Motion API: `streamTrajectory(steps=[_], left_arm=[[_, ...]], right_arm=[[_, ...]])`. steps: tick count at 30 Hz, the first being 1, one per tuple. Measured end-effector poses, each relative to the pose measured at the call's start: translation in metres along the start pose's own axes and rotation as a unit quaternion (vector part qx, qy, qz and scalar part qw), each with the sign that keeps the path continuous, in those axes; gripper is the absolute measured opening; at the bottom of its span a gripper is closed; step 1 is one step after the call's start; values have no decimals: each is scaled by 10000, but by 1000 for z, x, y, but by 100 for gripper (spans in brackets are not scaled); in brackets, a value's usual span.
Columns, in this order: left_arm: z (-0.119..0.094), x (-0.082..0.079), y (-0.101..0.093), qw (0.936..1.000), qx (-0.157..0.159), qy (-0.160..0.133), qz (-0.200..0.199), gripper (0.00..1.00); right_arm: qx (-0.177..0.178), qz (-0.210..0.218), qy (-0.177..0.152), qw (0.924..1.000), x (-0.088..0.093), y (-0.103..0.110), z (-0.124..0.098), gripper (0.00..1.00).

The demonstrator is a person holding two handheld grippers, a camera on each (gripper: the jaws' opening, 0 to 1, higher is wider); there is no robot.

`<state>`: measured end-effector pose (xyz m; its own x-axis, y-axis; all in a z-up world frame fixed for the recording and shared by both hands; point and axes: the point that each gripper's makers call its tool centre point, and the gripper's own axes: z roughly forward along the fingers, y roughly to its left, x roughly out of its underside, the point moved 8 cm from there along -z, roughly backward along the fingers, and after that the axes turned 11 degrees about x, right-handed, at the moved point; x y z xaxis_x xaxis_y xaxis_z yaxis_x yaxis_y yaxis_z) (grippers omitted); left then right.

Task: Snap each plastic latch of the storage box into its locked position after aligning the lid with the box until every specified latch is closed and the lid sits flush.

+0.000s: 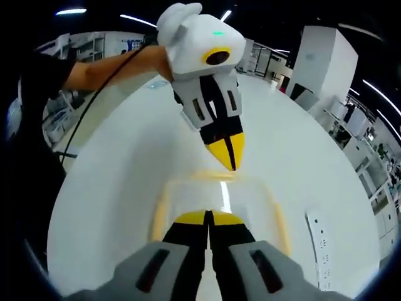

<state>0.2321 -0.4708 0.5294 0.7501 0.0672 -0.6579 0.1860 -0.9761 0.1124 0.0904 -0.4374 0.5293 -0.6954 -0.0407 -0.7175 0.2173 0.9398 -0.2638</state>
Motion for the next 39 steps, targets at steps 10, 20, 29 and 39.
streamTrajectory(steps=[10,20,29,39], left_arm=[[6,7,-2,9997,150,-146,-132,0],[10,4,-3,9988,229,43,-422,0],[15,2,-3,9968,247,217,-728,0],[15,3,-8,9915,156,109,-1289,0]], right_arm=[[26,57,196,9998,-24,-8,25,0],[-19,130,442,9989,-25,-8,25,0],[-16,129,334,9994,-22,-9,24,0],[-51,211,231,9995,-20,-7,23,0]])
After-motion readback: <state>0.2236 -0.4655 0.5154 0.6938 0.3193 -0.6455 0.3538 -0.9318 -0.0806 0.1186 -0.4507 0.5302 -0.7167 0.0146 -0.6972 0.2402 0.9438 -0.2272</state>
